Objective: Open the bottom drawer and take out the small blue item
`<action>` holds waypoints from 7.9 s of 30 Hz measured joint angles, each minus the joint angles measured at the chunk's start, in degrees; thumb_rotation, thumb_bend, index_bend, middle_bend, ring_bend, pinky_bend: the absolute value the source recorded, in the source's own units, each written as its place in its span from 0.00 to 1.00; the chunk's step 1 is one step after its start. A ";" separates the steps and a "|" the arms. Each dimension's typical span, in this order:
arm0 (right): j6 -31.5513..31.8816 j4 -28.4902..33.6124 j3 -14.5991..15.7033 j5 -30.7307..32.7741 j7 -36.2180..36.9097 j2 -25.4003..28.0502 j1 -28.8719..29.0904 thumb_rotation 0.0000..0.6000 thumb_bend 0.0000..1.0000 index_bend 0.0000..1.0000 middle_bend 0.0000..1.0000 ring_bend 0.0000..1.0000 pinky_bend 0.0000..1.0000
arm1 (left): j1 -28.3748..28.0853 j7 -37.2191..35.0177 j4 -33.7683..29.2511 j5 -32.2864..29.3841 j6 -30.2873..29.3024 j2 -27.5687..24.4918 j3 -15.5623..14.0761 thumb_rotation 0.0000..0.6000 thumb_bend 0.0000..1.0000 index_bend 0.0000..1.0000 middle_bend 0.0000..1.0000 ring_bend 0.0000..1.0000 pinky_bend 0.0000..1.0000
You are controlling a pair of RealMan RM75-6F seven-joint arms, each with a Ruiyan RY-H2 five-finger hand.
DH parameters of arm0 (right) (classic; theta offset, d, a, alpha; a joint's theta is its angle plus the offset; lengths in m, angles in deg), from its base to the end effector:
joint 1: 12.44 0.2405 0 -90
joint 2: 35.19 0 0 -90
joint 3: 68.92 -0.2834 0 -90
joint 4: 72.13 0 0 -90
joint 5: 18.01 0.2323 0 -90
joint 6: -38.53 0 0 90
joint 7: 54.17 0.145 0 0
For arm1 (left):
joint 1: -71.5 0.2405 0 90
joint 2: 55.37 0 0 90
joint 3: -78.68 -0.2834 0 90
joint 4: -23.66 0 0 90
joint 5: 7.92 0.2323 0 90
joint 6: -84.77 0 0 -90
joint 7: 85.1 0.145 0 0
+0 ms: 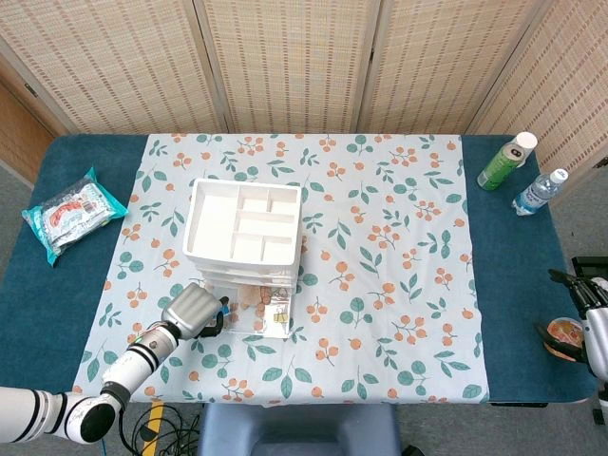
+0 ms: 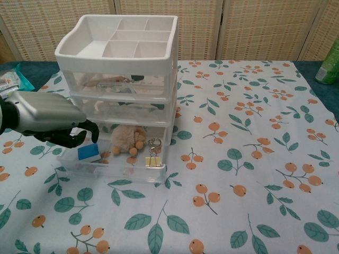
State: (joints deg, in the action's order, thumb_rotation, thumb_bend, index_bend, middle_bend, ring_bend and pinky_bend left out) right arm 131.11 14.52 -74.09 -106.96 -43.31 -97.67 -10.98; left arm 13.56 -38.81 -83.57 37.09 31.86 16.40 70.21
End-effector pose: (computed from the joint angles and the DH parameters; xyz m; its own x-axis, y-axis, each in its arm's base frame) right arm -0.3587 -0.1737 0.1914 0.3350 0.1453 0.9310 -0.9393 -0.0262 0.3421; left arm -0.1632 0.3216 0.0029 0.8484 0.3107 0.4285 0.5256 -0.5906 -0.6124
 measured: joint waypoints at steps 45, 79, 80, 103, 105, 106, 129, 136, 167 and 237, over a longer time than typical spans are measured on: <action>-0.34 -0.24 -0.04 -0.09 0.62 -0.11 0.10 1.00 0.21 0.18 0.29 0.30 0.36 | -3.35 3.38 -2.05 -4.42 -0.02 0.04 -2.63 0.01 0.71 0.28 0.99 1.00 1.00; 0.44 -0.29 0.02 0.07 0.74 0.03 -0.54 1.00 0.21 0.18 0.29 0.31 0.36 | -4.88 7.03 -2.71 -6.92 -0.85 1.78 -3.76 0.02 0.71 0.27 0.98 1.00 1.00; 0.43 -0.30 0.02 0.09 0.77 0.03 -0.55 1.00 0.21 0.18 0.29 0.31 0.36 | -4.78 6.78 -2.49 -6.53 -0.85 1.89 -3.64 0.01 0.71 0.27 0.98 1.00 1.00; 0.31 -0.45 -0.04 0.15 0.85 -0.02 -0.52 1.00 0.21 0.18 0.29 0.31 0.36 | -3.21 2.00 -5.97 0.89 2.00 -0.40 -3.47 0.03 0.71 0.27 0.98 1.00 1.00; 0.34 -0.48 -0.05 0.15 0.92 -0.02 -0.55 1.00 0.21 0.18 0.29 0.31 0.36 | -3.51 1.66 -5.43 0.36 2.74 -0.14 -3.29 0.03 0.71 0.27 0.98 1.00 1.00; 0.36 -0.53 -0.05 0.17 0.99 -0.02 -0.57 1.00 0.21 0.18 0.29 0.31 0.36 | -3.64 1.54 -5.18 0.07 3.02 -0.02 -3.21 0.03 0.71 0.27 0.98 1.00 1.00; -0.12 -1.62 -0.16 0.67 1.94 -0.42 -0.53 1.00 0.21 0.18 0.29 0.31 0.36 | -4.99 -0.27 -2.51 -2.14 3.32 1.36 -2.30 0.04 0.71 0.26 0.98 1.00 1.00; -0.26 -1.63 -0.19 0.69 1.84 -0.47 -0.44 1.00 0.21 0.18 0.29 0.31 0.36 | -4.66 0.08 -2.72 -2.01 1.56 1.18 -2.38 0.03 0.71 0.26 0.98 1.00 1.00; 0.37 -1.27 -0.16 0.71 1.52 -0.36 -0.96 1.00 0.21 0.18 0.29 0.31 0.36 | -4.40 -1.24 -0.71 -1.89 3.08 2.82 -2.69 0.03 0.71 0.24 0.98 1.00 1.00; 1.89 1.03 0.00 -0.15 -0.11 0.77 -1.79 1.00 0.21 0.18 0.29 0.32 0.36 | 0.90 -35.00 38.99 61.25 -1.72 11.12 -1.65 1.00 0.27 0.31 1.00 1.00 1.00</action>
State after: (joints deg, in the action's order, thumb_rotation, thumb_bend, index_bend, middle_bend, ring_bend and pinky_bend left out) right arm 133.00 15.55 -74.09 -107.12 -43.42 -96.90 -12.77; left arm 14.47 -73.81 -44.58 98.34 30.13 27.52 68.56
